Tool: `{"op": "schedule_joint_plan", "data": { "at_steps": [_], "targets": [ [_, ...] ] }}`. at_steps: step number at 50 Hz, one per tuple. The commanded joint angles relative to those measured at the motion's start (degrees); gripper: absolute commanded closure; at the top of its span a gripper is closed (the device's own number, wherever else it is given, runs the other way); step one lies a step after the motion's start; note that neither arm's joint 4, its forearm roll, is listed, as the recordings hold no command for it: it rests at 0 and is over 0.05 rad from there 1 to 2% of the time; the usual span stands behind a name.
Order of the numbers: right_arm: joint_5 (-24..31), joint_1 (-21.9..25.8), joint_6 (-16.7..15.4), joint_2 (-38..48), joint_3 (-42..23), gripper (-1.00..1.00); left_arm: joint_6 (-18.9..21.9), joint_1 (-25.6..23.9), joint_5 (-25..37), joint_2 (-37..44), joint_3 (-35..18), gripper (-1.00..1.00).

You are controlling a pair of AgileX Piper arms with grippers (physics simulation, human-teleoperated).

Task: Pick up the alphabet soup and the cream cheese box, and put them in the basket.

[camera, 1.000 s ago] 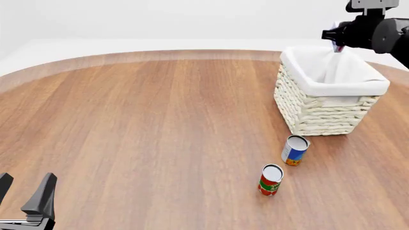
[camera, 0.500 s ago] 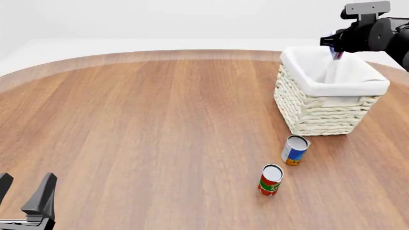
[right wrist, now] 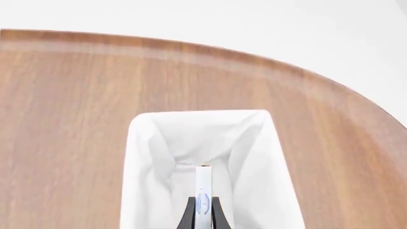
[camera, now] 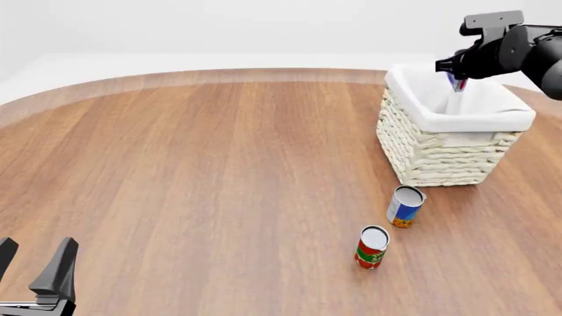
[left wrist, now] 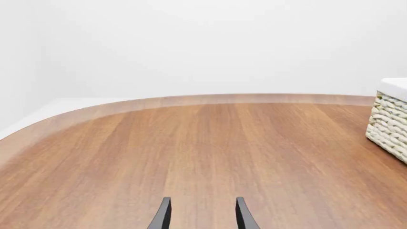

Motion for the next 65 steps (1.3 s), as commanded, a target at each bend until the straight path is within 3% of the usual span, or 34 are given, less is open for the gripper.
{"op": "schedule_joint_plan", "data": {
  "at_steps": [1, 33, 52, 53, 65],
  "targets": [
    [2.5, -0.1, -0.2, 1.4, -2.3, 1.0, 0.0, 0.0, 0.0, 0.0, 0.0, -1.0],
    [9.3, 0.8, -2.2, 6.1, -7.6, 1.0, 0.0, 0.0, 0.0, 0.0, 0.0, -1.0],
    [10.7, 0.1, -2.4, 7.0, -8.5, 1.0, 0.0, 0.0, 0.0, 0.0, 0.0, -1.0],
    [10.8, 0.0, -2.1, 7.1, -8.6, -1.0, 0.0, 0.0, 0.0, 0.0, 0.0, -1.0],
    [11.0, -0.2, -1.4, 7.2, -8.8, -1.0, 0.0, 0.0, 0.0, 0.0, 0.0, -1.0]
  ]
}}
